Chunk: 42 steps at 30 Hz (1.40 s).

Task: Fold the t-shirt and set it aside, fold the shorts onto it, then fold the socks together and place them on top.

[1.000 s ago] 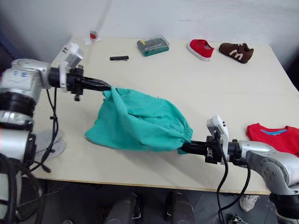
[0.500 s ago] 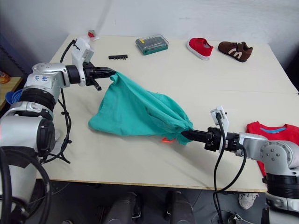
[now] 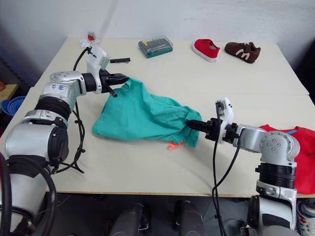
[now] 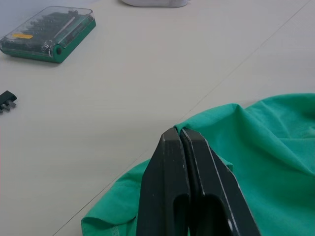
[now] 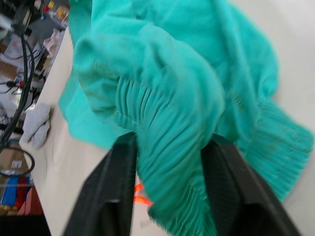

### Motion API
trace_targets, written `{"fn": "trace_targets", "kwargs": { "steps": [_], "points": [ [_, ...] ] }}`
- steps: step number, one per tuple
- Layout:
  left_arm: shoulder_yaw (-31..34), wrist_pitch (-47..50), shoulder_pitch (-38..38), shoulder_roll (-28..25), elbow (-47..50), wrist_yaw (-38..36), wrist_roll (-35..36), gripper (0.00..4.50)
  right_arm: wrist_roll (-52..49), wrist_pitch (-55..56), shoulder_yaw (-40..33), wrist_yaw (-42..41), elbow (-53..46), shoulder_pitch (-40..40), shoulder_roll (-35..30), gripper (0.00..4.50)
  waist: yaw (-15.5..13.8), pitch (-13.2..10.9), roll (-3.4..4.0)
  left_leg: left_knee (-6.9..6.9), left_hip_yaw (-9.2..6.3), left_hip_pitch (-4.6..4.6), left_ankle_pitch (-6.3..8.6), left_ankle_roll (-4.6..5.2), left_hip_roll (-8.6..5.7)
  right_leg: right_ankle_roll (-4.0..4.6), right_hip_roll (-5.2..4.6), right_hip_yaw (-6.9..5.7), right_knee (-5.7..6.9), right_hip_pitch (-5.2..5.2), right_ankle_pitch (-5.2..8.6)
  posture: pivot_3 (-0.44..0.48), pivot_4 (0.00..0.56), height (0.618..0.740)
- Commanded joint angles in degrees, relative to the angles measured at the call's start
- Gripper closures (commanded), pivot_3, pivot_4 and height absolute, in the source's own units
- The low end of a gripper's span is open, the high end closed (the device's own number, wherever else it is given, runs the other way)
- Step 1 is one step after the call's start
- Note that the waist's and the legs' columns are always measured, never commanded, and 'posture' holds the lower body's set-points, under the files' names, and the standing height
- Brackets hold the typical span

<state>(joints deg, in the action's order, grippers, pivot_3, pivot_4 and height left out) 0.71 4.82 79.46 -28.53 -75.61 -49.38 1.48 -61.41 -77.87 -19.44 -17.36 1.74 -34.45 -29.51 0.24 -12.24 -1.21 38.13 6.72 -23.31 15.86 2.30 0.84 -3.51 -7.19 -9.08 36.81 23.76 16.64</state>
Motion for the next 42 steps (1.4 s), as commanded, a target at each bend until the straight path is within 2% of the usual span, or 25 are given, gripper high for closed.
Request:
{"fn": "trace_targets", "kwargs": {
  "steps": [1, 3, 6, 8, 12, 15, 16, 19, 22, 24, 25, 27, 30, 34, 37, 42],
  "points": [
    [1.3, -0.8, -0.4, -1.3, 0.1, 1.0, -0.7, 4.31, -3.0, -2.2, -5.1, 3.5, 0.5, -3.3, 0.3, 1.23, 0.0, 0.0, 0.0, -0.01, 0.0, 0.0, 0.0, 0.0, 0.0, 0.0, 0.0, 0.0, 0.0, 0.01, 0.0, 0.0, 0.15, 0.74],
    [1.8, -1.0, -0.8, -2.0, 0.2, 1.8, -0.9, 3.95, -1.9, -1.8, -5.4, 4.1, -0.5, -4.4, -1.1, 0.98, 0.1, 0.0, 0.01, -0.04, 0.03, -0.02, 0.0, 0.01, 0.0, 0.0, 0.0, 0.01, 0.0, 0.05, 0.0, 0.0, 0.15, 0.74],
    [2.5, -1.7, -1.3, -3.5, 0.4, 4.8, -1.3, 3.08, 6.4, 5.7, 0.4, 0.7, -7.7, -2.4, -7.0, 0.07, 0.2, 0.0, 0.0, -0.05, 0.15, -0.03, 0.01, 0.04, -0.02, -0.01, -0.04, 0.11, 0.05, 0.14, 0.0, 0.0, 0.15, 0.74],
    [3.6, -1.5, -1.5, -4.6, 0.6, 5.8, -0.6, 2.53, 11.7, 11.7, 3.6, -1.9, -12.0, -0.8, -10.6, 0.05, 0.1, 0.0, 0.0, -0.07, 0.15, -0.08, 0.03, 0.06, -0.02, -0.01, -0.04, 0.12, 0.03, 0.2, 0.0, 0.0, 0.15, 0.74],
    [6.2, -1.6, -1.6, -6.6, 1.7, 3.1, 1.3, 2.53, 15.9, 19.9, 5.0, -6.9, -17.4, 1.4, -13.2, 0.05, 0.1, 0.0, -0.01, -0.09, 0.25, -0.14, 0.04, 0.06, -0.03, -0.03, -0.02, 0.14, -0.01, 0.26, -0.01, 0.0, 0.15, 0.74],
    [6.9, -2.0, -2.1, -7.5, 4.7, -4.7, 2.7, 2.53, 19.7, 25.6, 9.2, -10.5, -24.0, 3.7, -14.3, 0.05, 0.0, 0.0, -0.01, -0.08, 0.25, -0.15, 0.04, 0.06, -0.03, -0.04, 0.0, 0.13, -0.02, 0.28, -0.01, 0.0, 0.15, 0.74],
    [6.6, -2.4, -2.6, -7.7, 6.2, -7.1, 2.8, 2.36, 19.9, 26.2, 9.9, -10.9, -25.5, 4.1, -13.9, 0.05, 0.0, 0.0, -0.01, -0.08, 0.26, -0.15, 0.04, 0.06, -0.03, -0.04, 0.02, 0.12, -0.02, 0.28, -0.01, 0.0, 0.15, 0.74],
    [4.9, -1.6, -7.9, -7.7, 16.4, -17.0, 4.5, 1.66, 20.1, 26.8, 12.1, -10.1, -29.1, 4.8, -11.3, 0.68, 0.0, 0.0, -0.01, -0.01, 0.29, -0.15, 0.04, 0.06, -0.03, -0.05, 0.02, 0.14, 0.01, 0.27, -0.02, 0.0, 0.15, 0.74],
    [0.7, -2.8, -22.3, -10.2, 38.3, -25.1, 5.3, 0.66, 28.1, 33.6, 19.3, -14.1, -34.6, 9.2, -15.0, 1.7, 0.1, 0.0, 0.02, -0.03, 0.32, -0.09, 0.03, 0.06, -0.03, -0.05, 0.0, 0.22, 0.02, 0.25, -0.03, 0.0, 0.15, 0.74],
    [-0.6, -3.0, -30.6, -12.5, 49.9, -25.8, 5.0, 0.05, 31.7, 37.0, 21.8, -15.8, -37.0, 12.0, -16.9, 1.71, 0.5, 0.0, 0.06, -0.16, 0.38, 0.01, 0.05, 0.03, -0.02, -0.05, 0.01, 0.37, -0.03, 0.24, -0.02, 0.0, 0.15, 0.74],
    [-0.4, -3.4, -34.7, -13.9, 54.8, -25.3, 4.9, 0.0, 33.9, 39.1, 23.2, -17.0, -38.4, 13.9, -18.3, 1.6, 0.7, 0.0, 0.02, -0.14, 0.36, 0.03, 0.07, 0.0, -0.01, -0.05, 0.04, 0.36, -0.01, 0.21, -0.02, 0.0, 0.15, 0.74],
    [0.4, -4.1, -40.8, -16.2, 60.9, -23.8, 4.4, 0.0, 37.1, 41.9, 25.4, -18.5, -40.6, 16.8, -19.9, 1.08, 0.6, 0.0, 0.0, -0.07, 0.35, -0.12, 0.06, 0.01, 0.05, -0.05, 0.09, 0.34, -0.11, 0.26, -0.02, 0.0, 0.15, 0.74],
    [1.4, -3.1, -45.8, -18.0, 66.1, -22.2, 5.3, 0.0, 40.2, 43.5, 27.9, -18.3, -41.6, 18.4, -19.0, 0.05, 0.2, 0.0, -0.05, 0.0, 0.28, -0.02, 0.06, 0.03, 0.05, -0.04, 0.04, 0.31, -0.31, 0.17, -0.03, 0.0, 0.15, 0.74],
    [1.2, -2.9, -49.1, -19.2, 69.6, -20.6, 5.2, 0.0, 45.8, 45.7, 31.3, -16.8, -39.1, 18.2, -16.6, 0.02, -0.2, 0.0, -0.03, -0.07, 0.16, 0.24, 0.34, 0.03, 0.11, 0.17, -0.01, 0.27, -0.51, -0.11, -0.29, 0.0, 0.15, 0.74],
    [-1.1, -7.4, -51.3, -20.6, 69.6, -21.5, 3.0, 0.0, 50.3, 49.0, 35.0, -19.2, -35.1, 18.1, -16.8, 0.02, -0.4, 0.0, -0.02, -0.07, 0.12, 0.2, 0.29, -0.01, 0.11, 0.18, -0.05, 0.21, -0.57, -0.1, -0.33, 0.0, 0.15, 0.74],
    [-4.0, -13.0, -49.5, -21.5, 63.8, -18.9, -2.1, 0.0, 61.0, 57.2, 40.8, -18.4, -26.2, 15.2, -14.3, 0.02, -0.3, 0.0, -0.02, -0.1, 0.15, 0.04, 0.04, 0.06, 0.1, 0.16, -0.02, 0.12, -0.73, -0.05, -0.34, 0.0, 0.15, 0.74]
  ]
}}
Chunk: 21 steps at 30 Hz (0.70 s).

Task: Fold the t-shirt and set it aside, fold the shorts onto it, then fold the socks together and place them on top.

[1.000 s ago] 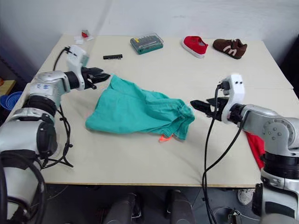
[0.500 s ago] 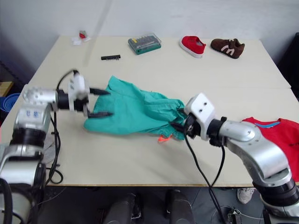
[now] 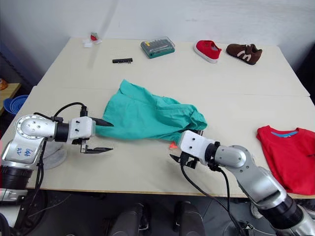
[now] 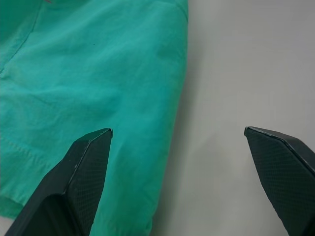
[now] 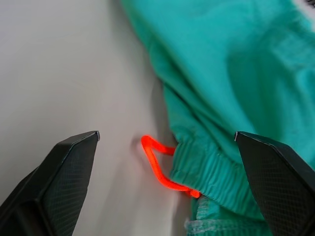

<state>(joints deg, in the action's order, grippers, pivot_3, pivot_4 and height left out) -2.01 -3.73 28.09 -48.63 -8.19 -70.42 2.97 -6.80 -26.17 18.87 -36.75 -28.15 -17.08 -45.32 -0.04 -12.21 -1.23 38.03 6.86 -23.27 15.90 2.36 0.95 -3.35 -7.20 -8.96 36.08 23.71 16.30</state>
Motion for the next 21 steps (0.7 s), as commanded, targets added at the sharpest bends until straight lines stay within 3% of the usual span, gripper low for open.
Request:
{"fn": "trace_targets", "kwargs": {
  "steps": [1, 7, 9, 18, 20, 21],
  "points": [
    [-2.4, -7.0, 2.7, -1.4, -6.0, 3.3, -5.7, 0.0, 10.0, 7.7, 4.4, 1.9, 6.5, -3.3, 2.1, 0.02, 0.1, 0.0, 0.0, 0.0, 0.0, 0.0, 0.0, 0.0, 0.0, 0.0, 0.01, -0.01, -0.01, 0.0, 0.0, 0.0, 0.15, 0.74],
    [-6.9, -14.9, 10.0, 2.3, -19.0, 11.8, -13.2, 0.0, 20.4, 17.7, 6.9, 4.8, 18.7, -6.5, 5.2, 0.02, 0.1, 0.1, 0.0, -0.01, 0.05, 0.09, -0.06, 0.06, 0.01, -0.04, 0.04, -0.01, 0.05, -0.05, -0.03, 0.0, 0.15, 0.74],
    [-7.8, -16.6, 12.0, 3.1, -22.6, 13.6, -14.6, 0.0, 21.1, 19.2, 6.0, 4.9, 21.0, -6.9, 6.1, 0.59, 0.0, 0.1, 0.0, -0.01, 0.04, 0.15, -0.08, 0.13, -0.01, -0.06, 0.01, 0.0, 0.05, -0.11, -0.1, 0.0, 0.15, 0.74],
    [-9.7, -19.7, 17.2, 5.1, -31.5, 15.0, -15.5, 2.91, 22.0, 24.6, 3.0, 1.8, 24.1, -6.9, 5.3, 3.89, 0.0, 0.1, 0.0, 0.0, 0.02, 0.13, -0.24, 0.2, -0.04, -0.04, -0.06, -0.02, 0.06, -0.11, -0.23, 0.0, 0.15, 0.74],
    [-9.6, -19.5, 17.8, 5.2, -32.1, 13.9, -14.6, 3.51, 21.5, 26.0, 2.1, 0.2, 24.1, -6.7, 4.2, 4.49, 0.0, 0.1, 0.0, 0.0, 0.03, 0.12, -0.25, 0.19, -0.05, -0.04, -0.05, -0.02, 0.06, -0.11, -0.23, 0.0, 0.15, 0.74],
    [-9.5, -19.4, 18.0, 5.2, -32.2, 13.3, -14.2, 3.84, 21.2, 26.5, 1.7, -0.5, 24.1, -6.6, 3.7, 4.5, 0.0, 0.1, 0.0, 0.0, 0.02, 0.11, -0.25, 0.19, -0.05, -0.04, -0.05, -0.03, 0.05, -0.1, -0.23, 0.0, 0.15, 0.74]
  ]
}}
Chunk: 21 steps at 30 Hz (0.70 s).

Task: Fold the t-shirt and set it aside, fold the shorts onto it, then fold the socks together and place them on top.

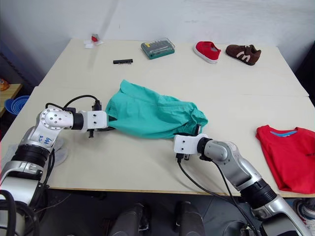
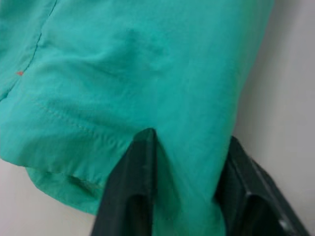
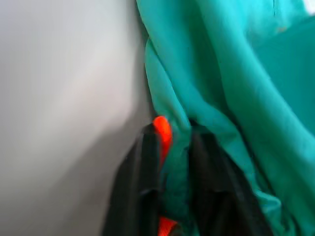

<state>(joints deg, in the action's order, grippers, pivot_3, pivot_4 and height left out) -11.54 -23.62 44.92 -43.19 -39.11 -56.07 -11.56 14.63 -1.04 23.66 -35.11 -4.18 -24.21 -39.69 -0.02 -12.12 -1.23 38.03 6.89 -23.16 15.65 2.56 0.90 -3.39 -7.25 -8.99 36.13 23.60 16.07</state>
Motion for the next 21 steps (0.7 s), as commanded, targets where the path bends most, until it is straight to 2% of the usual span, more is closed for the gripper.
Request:
{"fn": "trace_targets", "kwargs": {
  "steps": [1, 2, 5, 8, 10, 14, 21],
  "points": [
    [0.4, 1.3, 1.1, -0.1, -0.7, -2.3, 1.5, 4.13, -0.8, 2.1, -3.7, -3.1, -0.3, 1.0, -2.9, 4.5, 0.0, 0.0, 0.0, 0.0, 0.0, -0.02, 0.0, 0.0, 0.0, 0.0, 0.01, -0.01, -0.01, 0.0, 0.0, 0.0, 0.15, 0.74],
    [1.0, 2.6, 0.8, 0.0, 0.2, -3.8, 3.0, 4.45, -1.4, 3.0, -4.5, -4.1, -0.8, 1.6, -3.8, 4.5, 0.0, 0.0, 0.0, 0.0, 0.0, -0.04, 0.0, 0.0, 0.0, 0.0, 0.01, -0.02, -0.02, 0.01, 0.0, 0.0, 0.15, 0.74],
    [2.6, 8.4, -2.5, -0.8, 7.1, -11.1, 9.9, 4.48, -6.6, 4.7, -7.6, -9.0, -5.0, 5.0, -6.7, 4.5, 0.0, 0.0, 0.0, 0.0, 0.0, -0.09, 0.02, 0.01, 0.0, -0.01, 0.01, -0.05, -0.1, 0.01, 0.0, 0.0, 0.15, 0.74],
    [3.7, 14.9, -10.5, -5.1, 20.3, -19.9, 17.4, 4.48, -15.7, 5.8, -12.5, -15.4, -12.4, 11.8, -10.6, 4.5, 0.3, 0.0, 0.02, -0.03, 0.0, -0.14, 0.07, 0.0, 0.02, -0.05, 0.05, -0.04, -0.11, 0.01, 0.02, 0.0, 0.15, 0.74],
    [4.5, 19.1, -16.0, -8.2, 29.1, -22.5, 20.6, 4.48, -19.2, 7.5, -15.4, -18.3, -16.3, 16.5, -13.2, 4.5, 0.6, 0.0, 0.03, -0.09, 0.01, -0.12, 0.1, -0.05, 0.06, -0.05, 0.14, -0.03, -0.15, -0.03, 0.03, 0.0, 0.15, 0.74],
    [6.3, 25.8, -24.9, -11.2, 42.2, -21.3, 23.7, 4.48, -20.4, 11.5, -18.7, -19.9, -19.4, 23.7, -15.3, 4.5, 0.1, 0.0, 0.05, -0.09, 0.0, -0.05, 0.17, -0.04, 0.1, -0.09, 0.17, -0.02, -0.41, -0.11, 0.05, 0.0, 0.15, 0.74],
    [7.3, 32.5, -30.5, -9.2, 48.5, -13.3, 22.8, 4.48, -15.6, 12.8, -19.8, -17.1, -17.4, 25.8, -14.0, 4.5, -0.7, -0.1, 0.09, -0.08, -0.12, 0.02, 0.39, -0.08, 0.14, 0.07, 0.1, 0.02, -0.49, -0.16, 0.0, 0.0, 0.15, 0.74]
  ]
}}
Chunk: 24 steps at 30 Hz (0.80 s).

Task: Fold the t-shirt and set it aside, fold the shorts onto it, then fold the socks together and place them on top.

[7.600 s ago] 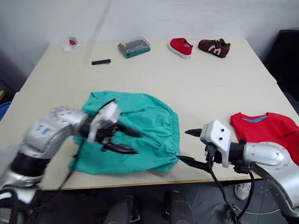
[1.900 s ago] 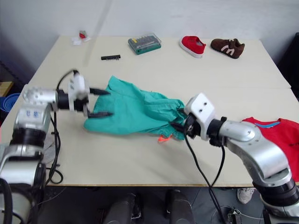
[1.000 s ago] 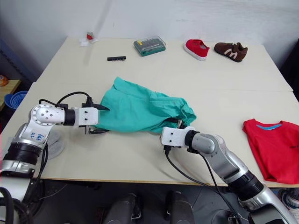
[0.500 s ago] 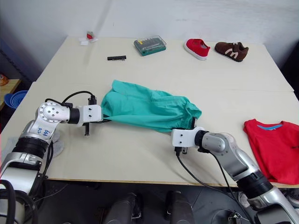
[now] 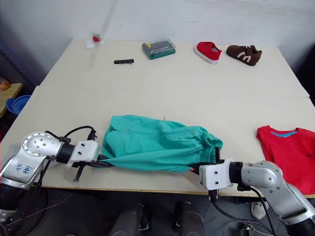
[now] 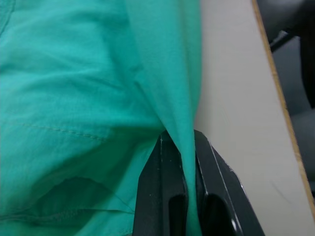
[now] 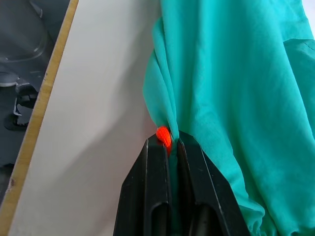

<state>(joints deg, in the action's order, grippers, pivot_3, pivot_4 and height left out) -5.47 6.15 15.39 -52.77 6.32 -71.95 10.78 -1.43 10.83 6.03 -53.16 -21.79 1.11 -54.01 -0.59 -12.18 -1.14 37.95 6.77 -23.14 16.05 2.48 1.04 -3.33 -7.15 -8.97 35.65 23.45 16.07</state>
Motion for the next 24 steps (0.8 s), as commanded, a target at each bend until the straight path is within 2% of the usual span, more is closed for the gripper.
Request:
{"fn": "trace_targets", "kwargs": {
  "steps": [1, 5, 10, 11, 12, 14, 16, 18, 21, 24],
  "points": [
    [1.5, 3.5, -1.5, 0.6, 3.6, 3.2, 0.6, 4.5, 0.4, 0.6, -2.4, 1.2, 0.2, 0.8, 0.5, 4.23, -0.2, 0.0, 0.0, -0.02, 0.0, 0.0, 0.02, -0.03, 0.0, 0.0, 0.0, 0.0, 0.02, 0.02, 0.0, 0.0, 0.15, 0.74],
    [3.4, 8.5, -3.6, 0.5, 5.9, 3.6, 4.2, 3.45, -2.8, -2.2, -4.6, 0.8, -2.2, 2.8, 0.6, 2.98, -0.7, 0.0, 0.0, -0.02, 0.01, -0.03, -0.14, -0.15, 0.0, -0.03, 0.03, -0.02, 0.16, 0.1, 0.1, 0.0, 0.15, 0.74],
    [10.4, 19.0, -7.1, -3.1, 9.3, -1.2, 15.6, 1.8, -13.2, -12.3, -11.0, -1.2, -8.6, 7.0, -0.3, 1.13, -0.7, 0.0, 0.0, -0.01, 0.01, -0.07, -0.11, -0.14, 0.04, -0.05, 0.06, -0.04, 0.14, 0.1, 0.14, 0.0, 0.15, 0.74],
    [13.2, 23.7, -6.1, -4.9, 8.9, -3.0, 20.1, 1.5, -19.2, -17.4, -14.2, -1.6, -10.7, 7.7, -0.9, 0.79, -0.7, 0.0, 0.02, -0.01, 0.0, -0.01, -0.11, -0.14, 0.04, -0.04, 0.06, -0.04, 0.16, 0.05, 0.14, 0.0, 0.15, 0.74],
    [15.6, 28.6, -3.1, -6.1, 7.4, -3.5, 24.5, 1.18, -27.2, -23.4, -17.7, -1.3, -12.3, 7.0, -1.6, 0.74, -0.7, -0.1, 0.05, 0.0, -0.01, -0.01, -0.11, -0.15, 0.04, -0.04, 0.06, -0.04, 0.18, 0.05, 0.14, 0.0, 0.15, 0.74],
    [18.2, 36.2, 3.0, -6.7, 5.0, -2.7, 31.1, 1.18, -39.0, -32.8, -22.2, 0.7, -13.6, 4.0, -2.1, 0.74, -0.9, -0.1, 0.06, 0.0, -0.12, -0.04, 0.06, -0.07, 0.05, 0.03, 0.05, -0.04, 0.19, 0.05, 0.09, 0.0, 0.15, 0.74],
    [18.2, 39.9, 6.7, -5.3, 4.5, -1.2, 34.1, 1.18, -45.1, -38.4, -22.8, 3.7, -13.1, -0.1, -1.3, 0.74, -0.9, 0.0, 0.12, 0.05, -0.38, -0.03, -0.02, -0.08, 0.03, 0.05, 0.06, -0.08, 0.11, -0.07, 0.08, 0.0, 0.15, 0.74],
    [16.5, 40.3, 8.8, -3.5, 4.6, 0.2, 33.7, 1.58, -48.2, -42.3, -21.8, 6.3, -12.7, -3.7, -0.1, 1.14, -0.8, 0.1, 0.32, 0.02, -0.38, 0.06, 0.0, -0.09, 0.02, 0.05, 0.05, -0.08, 0.02, -0.18, 0.08, 0.0, 0.15, 0.74],
    [10.3, 34.4, 8.8, -1.4, 5.2, -0.4, 27.5, 2.47, -47.3, -45.0, -17.2, 8.9, -12.4, -7.8, 2.7, 2.1, -0.8, 0.1, 0.38, -0.11, -0.29, 0.05, 0.01, -0.3, -0.01, 0.06, 0.05, -0.1, 0.06, -0.06, 0.1, 0.0, 0.15, 0.74],
    [3.1, 28.2, 10.0, 1.7, 3.2, 0.5, 20.0, 3.45, -40.4, -44.0, -10.2, 9.7, -11.0, -10.2, 5.1, 3.18, -0.8, 0.1, 0.37, -0.22, -0.07, -0.1, -0.23, -0.31, -0.01, 0.06, 0.14, -0.09, 0.1, 0.16, 0.16, 0.0, 0.15, 0.74]
  ]
}}
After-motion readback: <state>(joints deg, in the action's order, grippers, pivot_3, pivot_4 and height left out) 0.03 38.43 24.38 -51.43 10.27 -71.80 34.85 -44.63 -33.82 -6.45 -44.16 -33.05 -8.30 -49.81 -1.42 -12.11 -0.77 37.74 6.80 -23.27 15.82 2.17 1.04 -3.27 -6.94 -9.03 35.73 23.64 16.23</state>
